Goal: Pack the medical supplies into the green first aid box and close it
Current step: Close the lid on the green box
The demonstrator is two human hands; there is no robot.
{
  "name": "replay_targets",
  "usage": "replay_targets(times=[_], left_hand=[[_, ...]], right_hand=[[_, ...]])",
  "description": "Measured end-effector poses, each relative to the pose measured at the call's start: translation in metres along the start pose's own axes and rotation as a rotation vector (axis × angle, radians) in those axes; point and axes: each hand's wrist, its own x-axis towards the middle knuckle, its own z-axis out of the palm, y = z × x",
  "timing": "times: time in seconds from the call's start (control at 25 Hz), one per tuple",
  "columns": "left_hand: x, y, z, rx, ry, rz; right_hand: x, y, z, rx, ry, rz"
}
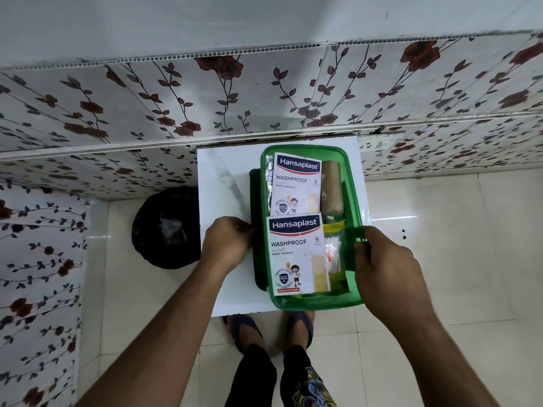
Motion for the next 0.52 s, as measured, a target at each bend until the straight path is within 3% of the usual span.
replay_targets(times=[0.2, 0.36, 0.52], left_hand=[[-0.020, 0.021, -0.016, -0.010, 0.087, -0.015], [-0.068, 0.041, -0.070, 0.285, 0.414, 0.232], [-0.094, 0.066, -0.070, 0.383, 0.419, 0.354]], right_hand=[[-0.003, 0.012, -0.020, 0.028, 0.060, 0.037], [0.006, 0.005, -0.007, 0.008, -0.013, 0.002], [0.013, -0.018, 0.023, 0.039, -0.053, -0.014]])
